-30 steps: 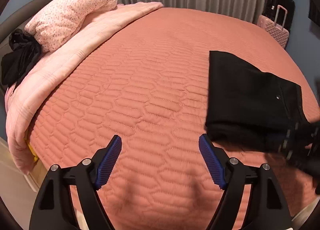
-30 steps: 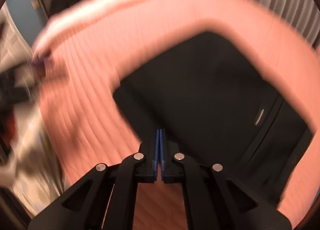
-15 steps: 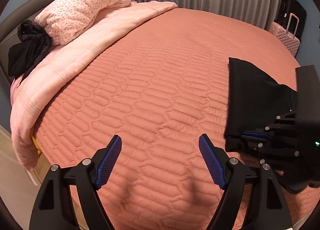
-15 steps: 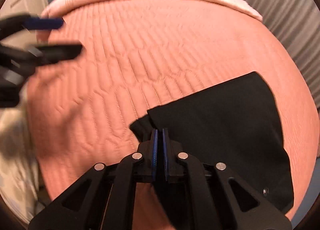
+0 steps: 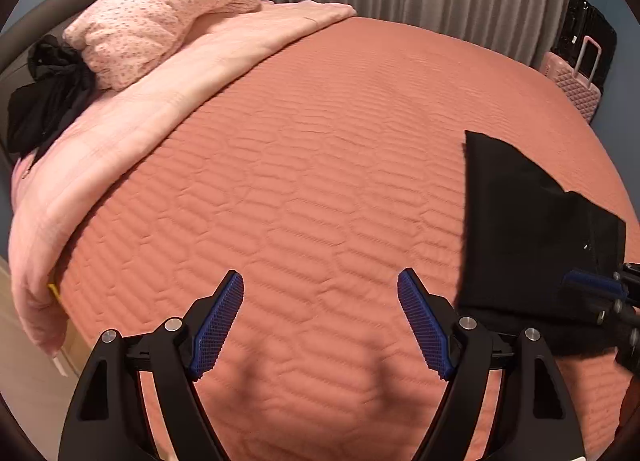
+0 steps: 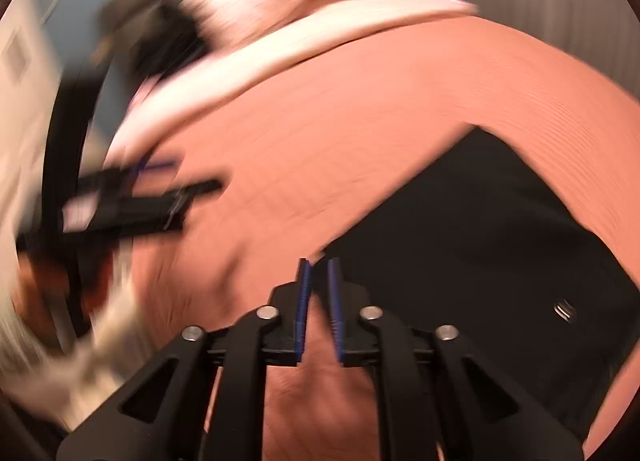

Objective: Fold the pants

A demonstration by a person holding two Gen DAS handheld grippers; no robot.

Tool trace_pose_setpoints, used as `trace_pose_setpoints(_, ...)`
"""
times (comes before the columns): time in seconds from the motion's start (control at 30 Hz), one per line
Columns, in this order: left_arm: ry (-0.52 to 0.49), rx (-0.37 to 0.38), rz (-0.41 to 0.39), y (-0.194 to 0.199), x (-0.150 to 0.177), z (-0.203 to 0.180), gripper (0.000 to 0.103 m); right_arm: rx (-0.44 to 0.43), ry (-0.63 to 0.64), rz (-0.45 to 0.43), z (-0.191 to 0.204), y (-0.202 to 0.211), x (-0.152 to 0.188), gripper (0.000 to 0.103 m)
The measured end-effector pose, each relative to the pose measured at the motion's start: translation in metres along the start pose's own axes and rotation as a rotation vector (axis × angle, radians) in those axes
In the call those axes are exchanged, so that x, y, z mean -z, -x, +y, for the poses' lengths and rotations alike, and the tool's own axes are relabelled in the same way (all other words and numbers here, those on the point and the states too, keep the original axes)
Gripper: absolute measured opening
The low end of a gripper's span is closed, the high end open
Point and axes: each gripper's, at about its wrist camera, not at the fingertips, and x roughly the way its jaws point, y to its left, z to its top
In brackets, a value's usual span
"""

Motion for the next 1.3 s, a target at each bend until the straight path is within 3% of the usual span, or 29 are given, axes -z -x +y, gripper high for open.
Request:
trace_pose_setpoints(0.07,-0.007,0.05,0.002,-0.005,-0.008,-0.016,0.077,0.087,-0.125,0.108,-0.041,-0.019,0.022,0.013)
trace_pose_setpoints(0.1,-0.023,0.076,0.012,-0.008,-0.013,-0.031,0.077,0.072,-0.168,0.142,-0.053,-0.028,0.038,0.008)
trace_pose_setpoints(0.13,-0.04,0.1,0.023,-0.011,-0.016,-0.044,0.077,0.007,-0.242,0.082,-0.065,-0.018,0.058,0.007)
trace_pose_setpoints(0.2,-0.094,0.116,0.028,-0.013,-0.016,-0.069,0.077,-0.044,-0.353,0.085,-0.079,-0.006,0.074,0.0)
trace_pose_setpoints(0.27,-0.139,0.113,0.012,-0.014,-0.017,-0.089,0.077,-0.041,-0.382,0.082,-0.079,0.001,0.073,0.0)
trace_pose_setpoints(0.33,-0.164,0.146,0.007,-0.018,-0.02,-0.111,0.077,-0.031,-0.358,0.002,-0.067,0.011,0.056,0.005)
trace_pose_setpoints(0.37,-0.178,0.153,0.013,-0.022,-0.019,-0.119,0.084,-0.032,-0.352,-0.028,-0.062,0.012,0.055,0.005)
trace_pose_setpoints(0.43,-0.276,0.036,0.095,-0.054,-0.007,-0.143,0.087,0.066,-0.341,0.03,-0.071,-0.008,0.058,0.002)
trace_pose_setpoints(0.47,-0.306,0.004,0.139,-0.073,0.005,-0.145,0.093,0.04,-0.371,0.018,-0.085,-0.008,0.07,0.0)
trace_pose_setpoints(0.5,-0.274,0.029,0.107,-0.073,0.009,-0.138,0.097,-0.045,-0.494,-0.041,-0.106,0.005,0.087,0.0)
trace_pose_setpoints(0.57,-0.192,0.067,0.116,-0.072,0.013,-0.121,0.098,-0.053,-0.662,-0.112,-0.127,0.032,0.106,0.0)
trace_pose_setpoints(0.63,-0.161,0.051,0.118,-0.067,0.009,-0.119,0.094,-0.049,-0.696,-0.17,-0.127,0.045,0.1,0.006)
trace_pose_setpoints(0.67,-0.143,0.019,0.102,-0.059,0.004,-0.121,0.086,-0.059,-0.688,-0.189,-0.126,0.046,0.091,0.006)
trace_pose_setpoints(0.73,-0.098,0.028,0.013,-0.038,-0.02,-0.133,0.088,-0.075,-0.67,-0.211,-0.127,0.035,0.07,0.006)
trace_pose_setpoints(0.77,-0.097,0.021,-0.023,-0.035,-0.034,-0.144,0.091,-0.042,-0.646,-0.187,-0.135,0.024,0.061,0.004)
trace_pose_setpoints(0.8,-0.123,-0.013,-0.023,-0.042,-0.041,-0.152,0.091,0.067,-0.629,-0.147,-0.14,0.01,0.064,0.003)
trace_pose_setpoints(0.83,-0.184,-0.086,0.003,-0.06,-0.041,-0.162,0.092,0.072,-0.67,-0.159,-0.159,0.005,0.08,0.0)
trace_pose_setpoints(0.87,-0.245,-0.176,0.041,-0.084,-0.034,-0.166,0.094,-0.02,-0.778,-0.22,-0.18,0.01,0.1,0.0)
trace_pose_setpoints(0.9,-0.274,-0.158,0.08,-0.106,-0.02,-0.161,0.095,-0.003,-0.825,-0.241,-0.185,0.023,0.112,0.0)
trace_pose_setpoints(0.93,-0.226,-0.11,0.036,-0.1,-0.017,-0.149,0.095,0.015,-0.835,-0.249,-0.186,0.035,0.119,0.0)
trace_pose_setpoints(1.03,-0.201,-0.16,0.002,-0.08,-0.042,-0.151,0.081,0.083,-0.845,-0.25,-0.177,0.05,0.1,0.004)
trace_pose_setpoints(1.17,-0.165,-0.015,-0.034,-0.074,-0.108,-0.188,0.085,0.003,-0.77,-0.308,-0.179,0.028,0.032,0.006)
trace_pose_setpoints(1.23,-0.198,-0.052,0.042,-0.118,-0.134,-0.216,0.085,0.014,-0.751,-0.264,-0.187,0.0,0.01,0.006)
trace_pose_setpoints(1.27,-0.225,-0.106,0.106,-0.15,-0.139,-0.225,0.088,0.095,-0.746,-0.232,-0.2,-0.014,0.009,0.004)
trace_pose_setpoints(1.3,-0.249,-0.157,0.147,-0.174,-0.138,-0.223,0.089,0.091,-0.769,-0.254,-0.224,-0.01,0.026,0.0)
